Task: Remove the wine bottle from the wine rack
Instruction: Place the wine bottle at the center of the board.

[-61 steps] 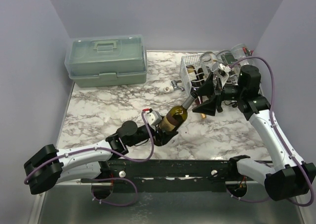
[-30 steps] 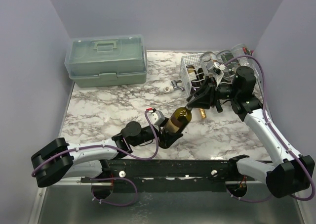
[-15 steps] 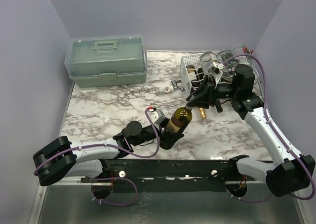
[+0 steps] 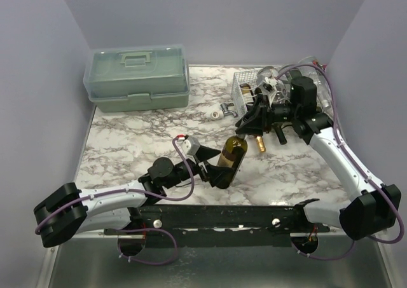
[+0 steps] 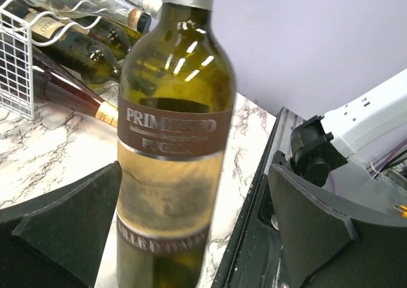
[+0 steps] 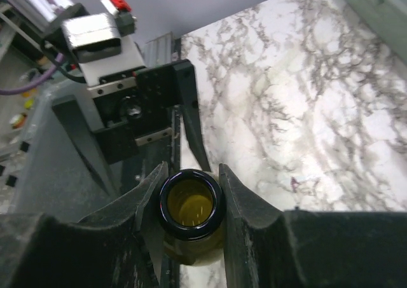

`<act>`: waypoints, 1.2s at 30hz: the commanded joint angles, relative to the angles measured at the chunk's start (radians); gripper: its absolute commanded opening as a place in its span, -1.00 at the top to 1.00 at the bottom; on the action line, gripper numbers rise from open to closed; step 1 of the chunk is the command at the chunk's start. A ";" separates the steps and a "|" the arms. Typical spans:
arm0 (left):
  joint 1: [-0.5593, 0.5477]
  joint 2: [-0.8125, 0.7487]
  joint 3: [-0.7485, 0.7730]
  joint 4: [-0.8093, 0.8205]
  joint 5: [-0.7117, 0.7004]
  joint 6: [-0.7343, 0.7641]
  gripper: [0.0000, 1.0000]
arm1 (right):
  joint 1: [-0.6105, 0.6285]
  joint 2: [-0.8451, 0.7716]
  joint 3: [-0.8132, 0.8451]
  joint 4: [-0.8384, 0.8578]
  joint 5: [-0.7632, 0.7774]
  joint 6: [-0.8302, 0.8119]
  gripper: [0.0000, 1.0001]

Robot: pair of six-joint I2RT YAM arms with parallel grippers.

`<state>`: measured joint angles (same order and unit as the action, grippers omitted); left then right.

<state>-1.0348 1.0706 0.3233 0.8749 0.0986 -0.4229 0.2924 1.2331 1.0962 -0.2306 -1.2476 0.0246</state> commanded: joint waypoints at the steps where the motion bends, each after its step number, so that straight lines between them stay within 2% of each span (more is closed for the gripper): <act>1: 0.035 -0.101 0.000 -0.082 -0.023 -0.038 -0.98 | 0.022 0.028 0.090 -0.008 0.079 -0.084 1.00; 5: 0.165 -0.232 0.095 -0.478 0.015 -0.063 -0.97 | 0.055 0.083 0.176 -0.064 0.128 -0.135 1.00; 7: 0.254 -0.291 0.136 -0.619 0.047 -0.060 -0.98 | 0.067 0.111 0.215 -0.074 0.150 -0.148 1.00; 14: 0.392 -0.452 0.280 -0.981 0.044 0.079 -0.97 | 0.130 0.212 0.343 -0.078 0.261 -0.167 1.00; 20: 0.439 -0.457 0.458 -1.254 -0.002 0.255 -0.97 | 0.167 0.331 0.496 -0.068 0.364 -0.158 1.00; 23: 0.451 -0.449 0.496 -1.323 -0.040 0.332 -0.97 | 0.171 0.402 0.613 -0.091 0.401 -0.172 1.00; 28: 0.469 -0.446 0.477 -1.343 -0.090 0.405 -0.97 | 0.171 0.534 0.813 -0.135 0.472 -0.196 1.00; 36: 0.487 -0.511 0.323 -1.227 -0.166 0.454 -0.97 | 0.171 0.720 1.069 -0.124 0.589 -0.160 1.00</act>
<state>-0.5632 0.6041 0.7223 -0.4026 -0.0044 -0.0311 0.4610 1.8973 2.0449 -0.4049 -0.7418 -0.1585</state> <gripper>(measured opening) 0.987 0.355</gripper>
